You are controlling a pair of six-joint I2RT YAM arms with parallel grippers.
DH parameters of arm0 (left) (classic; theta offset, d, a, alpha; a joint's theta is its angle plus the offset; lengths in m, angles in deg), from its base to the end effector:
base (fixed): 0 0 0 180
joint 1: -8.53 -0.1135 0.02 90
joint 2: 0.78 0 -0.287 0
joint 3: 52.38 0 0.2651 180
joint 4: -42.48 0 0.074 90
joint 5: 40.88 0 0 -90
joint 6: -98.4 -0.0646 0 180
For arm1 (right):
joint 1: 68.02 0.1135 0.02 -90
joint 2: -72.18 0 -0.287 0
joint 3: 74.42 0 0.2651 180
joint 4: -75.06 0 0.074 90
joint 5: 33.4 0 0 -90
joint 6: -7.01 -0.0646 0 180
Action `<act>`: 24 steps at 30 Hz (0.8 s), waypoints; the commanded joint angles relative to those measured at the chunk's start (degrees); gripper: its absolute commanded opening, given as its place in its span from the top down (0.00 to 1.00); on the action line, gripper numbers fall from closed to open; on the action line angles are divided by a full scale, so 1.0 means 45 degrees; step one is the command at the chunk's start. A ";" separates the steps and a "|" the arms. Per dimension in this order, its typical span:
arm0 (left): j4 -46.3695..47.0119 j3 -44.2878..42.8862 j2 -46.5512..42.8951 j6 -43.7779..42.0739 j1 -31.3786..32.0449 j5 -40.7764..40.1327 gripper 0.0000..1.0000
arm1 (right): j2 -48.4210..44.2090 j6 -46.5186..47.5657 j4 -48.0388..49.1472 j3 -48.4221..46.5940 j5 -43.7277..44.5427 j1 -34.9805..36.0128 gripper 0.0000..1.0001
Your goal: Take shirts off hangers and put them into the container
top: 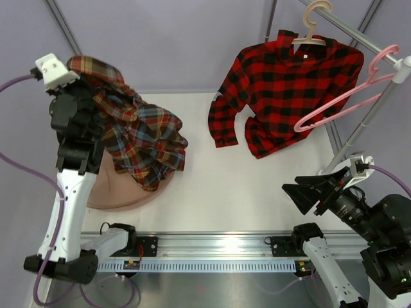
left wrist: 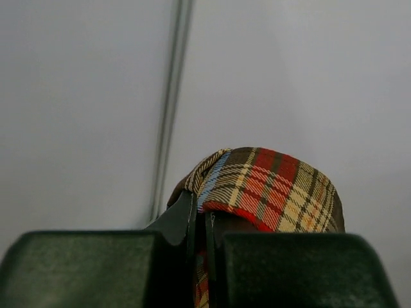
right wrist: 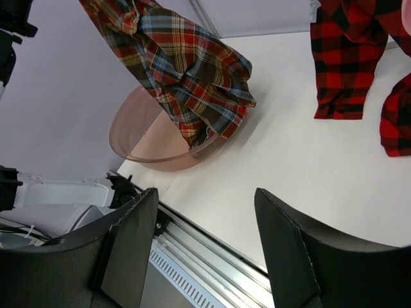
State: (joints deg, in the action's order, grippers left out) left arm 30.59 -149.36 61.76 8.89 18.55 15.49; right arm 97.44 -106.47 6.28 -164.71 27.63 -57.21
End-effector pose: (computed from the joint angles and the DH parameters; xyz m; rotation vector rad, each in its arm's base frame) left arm 0.2271 -0.0038 0.5671 -0.4184 1.1757 0.1861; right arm -0.0033 0.0312 0.4678 -0.2151 1.6868 0.8643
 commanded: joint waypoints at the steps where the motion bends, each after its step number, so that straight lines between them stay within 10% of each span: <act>1: 0.0302 0.0985 -0.2059 0.2018 -0.0799 -0.1237 1.00 | -0.0104 0.0219 -0.0005 -0.0089 -0.0026 -0.0039 0.30; 24: -0.5040 0.0870 -0.4212 0.2427 -0.1739 -0.2705 1.00 | -0.0788 -0.0249 0.0034 0.0087 -0.0593 -0.0039 0.29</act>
State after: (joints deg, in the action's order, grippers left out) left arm 14.20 -144.99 41.11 16.26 10.96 2.05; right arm 94.55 -106.80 5.56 -164.32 26.90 -57.21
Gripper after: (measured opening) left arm 0.035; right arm 0.709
